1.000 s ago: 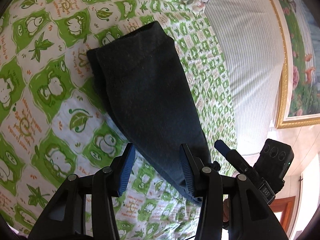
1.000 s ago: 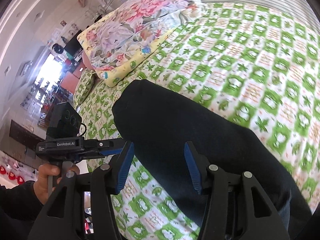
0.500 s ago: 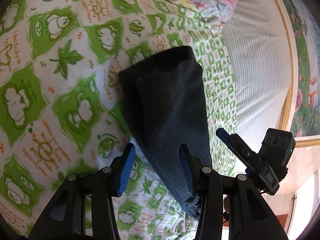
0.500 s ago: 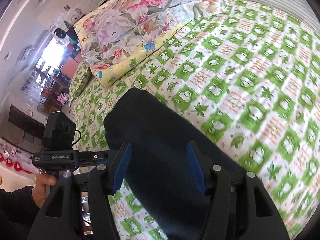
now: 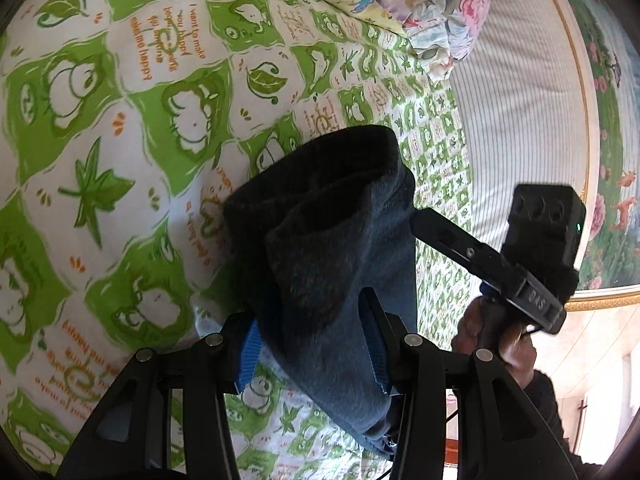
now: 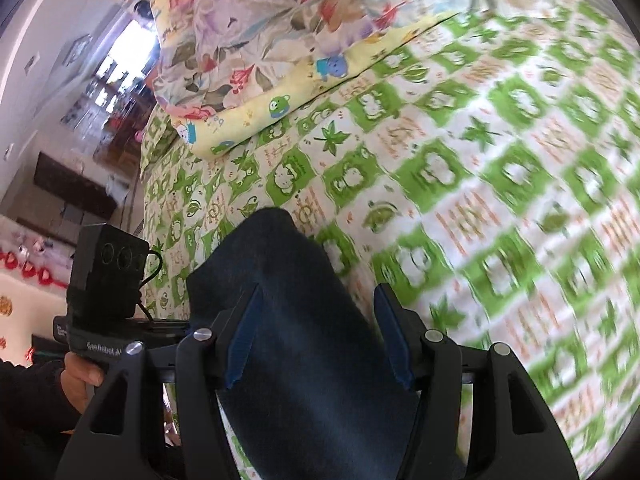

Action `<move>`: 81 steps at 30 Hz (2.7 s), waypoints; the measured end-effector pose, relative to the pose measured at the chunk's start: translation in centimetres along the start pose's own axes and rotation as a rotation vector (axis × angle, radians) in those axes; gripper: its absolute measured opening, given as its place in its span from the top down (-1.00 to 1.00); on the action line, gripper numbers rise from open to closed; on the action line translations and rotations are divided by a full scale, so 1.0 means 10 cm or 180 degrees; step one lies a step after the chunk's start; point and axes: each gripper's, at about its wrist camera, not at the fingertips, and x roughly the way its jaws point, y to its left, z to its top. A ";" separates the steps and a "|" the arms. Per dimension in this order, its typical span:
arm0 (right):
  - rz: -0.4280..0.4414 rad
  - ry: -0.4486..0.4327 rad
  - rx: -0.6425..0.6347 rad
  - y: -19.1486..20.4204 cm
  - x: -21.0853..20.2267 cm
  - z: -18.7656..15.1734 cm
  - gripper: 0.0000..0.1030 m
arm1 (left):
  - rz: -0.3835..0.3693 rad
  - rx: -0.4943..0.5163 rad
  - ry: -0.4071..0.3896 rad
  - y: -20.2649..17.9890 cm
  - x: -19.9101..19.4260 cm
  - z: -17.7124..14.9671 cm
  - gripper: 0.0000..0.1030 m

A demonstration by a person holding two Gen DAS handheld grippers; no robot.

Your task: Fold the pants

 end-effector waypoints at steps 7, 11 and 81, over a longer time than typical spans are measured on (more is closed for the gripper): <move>0.0105 0.0264 -0.0098 -0.02 0.29 0.16 -0.10 | -0.0021 -0.0002 -0.0058 0.03 0.05 0.02 0.31; 0.0175 0.0267 -0.0062 -0.02 0.33 0.16 0.36 | -0.0004 0.0146 -0.0067 -0.04 0.07 0.02 0.60; 0.0073 -0.2068 0.1515 -0.84 -2.15 -3.26 0.49 | 0.0226 0.2834 0.1166 -2.55 1.35 -2.40 0.60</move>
